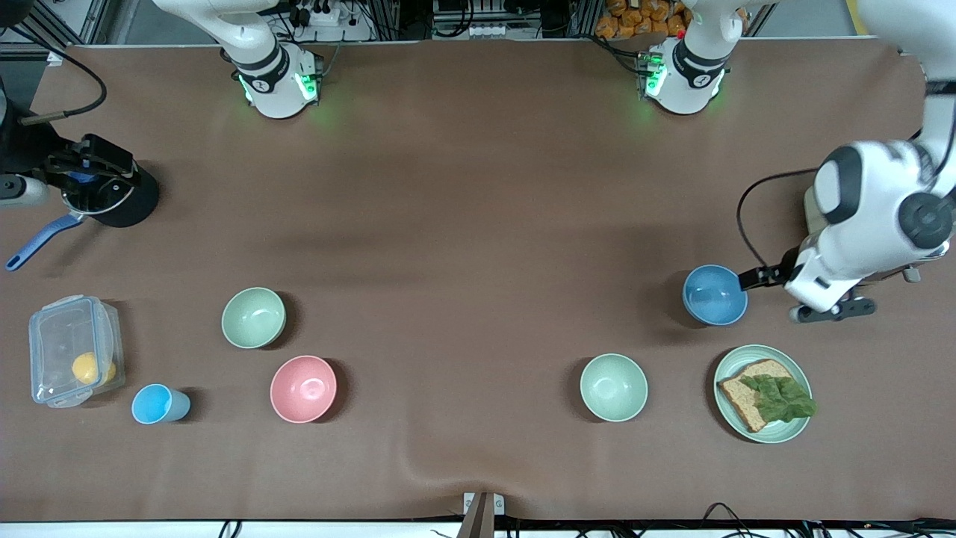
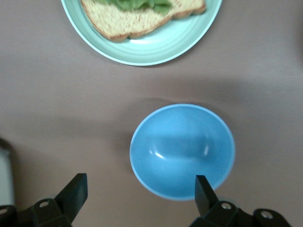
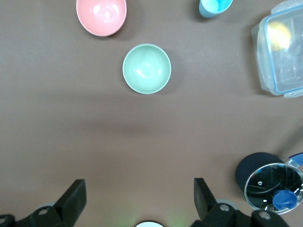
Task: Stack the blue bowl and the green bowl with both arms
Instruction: 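Reach the right gripper to the green bowl while the left gripper reaches the blue bowl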
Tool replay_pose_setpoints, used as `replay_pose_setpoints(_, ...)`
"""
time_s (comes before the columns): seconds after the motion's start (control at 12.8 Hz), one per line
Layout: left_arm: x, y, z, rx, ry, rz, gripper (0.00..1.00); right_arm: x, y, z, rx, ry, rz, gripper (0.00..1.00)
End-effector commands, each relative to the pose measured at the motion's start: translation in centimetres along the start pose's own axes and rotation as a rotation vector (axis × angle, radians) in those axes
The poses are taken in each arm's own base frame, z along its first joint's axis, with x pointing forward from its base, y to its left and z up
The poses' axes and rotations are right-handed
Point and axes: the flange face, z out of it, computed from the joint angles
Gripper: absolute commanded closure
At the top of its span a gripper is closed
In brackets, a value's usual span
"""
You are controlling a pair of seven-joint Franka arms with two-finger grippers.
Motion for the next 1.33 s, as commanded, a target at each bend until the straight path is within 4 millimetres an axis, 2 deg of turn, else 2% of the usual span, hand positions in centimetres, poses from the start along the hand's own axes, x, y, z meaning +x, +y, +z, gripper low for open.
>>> replay_pose_setpoints(0.0,0.9,-1.9,2.3,0.004,-0.005,0.006,0.00,4.3,0.6,6.7,0.002,-0.096,0.012,0.00)
replay_pose_setpoints(0.08,1.2,-2.0,4.3,0.011,-0.018,0.015,0.00,6.0,0.6,9.3,0.000,-0.117,0.009,0.00)
replay_pose_setpoints(0.23,1.4,-2.0,5.0,0.011,-0.019,0.017,0.00,8.6,0.9,14.5,-0.001,-0.166,0.010,0.00)
replay_pose_setpoints(0.31,1.4,-2.0,5.2,0.012,-0.022,0.018,0.00,9.3,0.9,16.4,-0.001,-0.186,0.009,0.00)
replay_pose_setpoints(0.39,1.3,-2.1,5.8,0.012,-0.031,0.019,0.04,10.3,1.2,18.9,-0.003,-0.203,0.010,0.00)
replay_pose_setpoints(0.63,1.4,-2.0,7.0,0.009,-0.043,0.020,0.24,13.1,2.2,28.3,0.053,-0.247,0.044,0.00)
replay_pose_setpoints(0.86,1.5,-2.0,7.7,0.009,-0.048,0.022,0.32,14.5,2.0,31.3,0.039,-0.212,0.039,0.00)
replay_pose_setpoints(0.94,1.4,-1.8,7.8,0.008,-0.050,0.024,0.40,15.3,2.6,33.3,0.033,-0.185,0.045,0.00)
replay_pose_setpoints(1.02,1.4,-1.8,7.8,0.009,-0.049,0.025,0.53,16.1,3.4,35.3,0.028,-0.147,0.027,0.00)
replay_pose_setpoints(1.1,1.4,-1.7,7.9,0.009,-0.051,0.026,0.67,16.6,4.1,36.4,0.025,-0.117,-0.006,0.00)
replay_pose_setpoints(1.17,1.4,-1.6,7.8,0.009,-0.049,0.028,0.74,16.7,4.3,37.1,0.024,-0.110,-0.011,0.00)
replay_pose_setpoints(1.25,1.4,-1.7,7.8,0.009,-0.049,0.026,0.76,16.7,4.3,37.5,0.024,-0.114,-0.010,0.00)
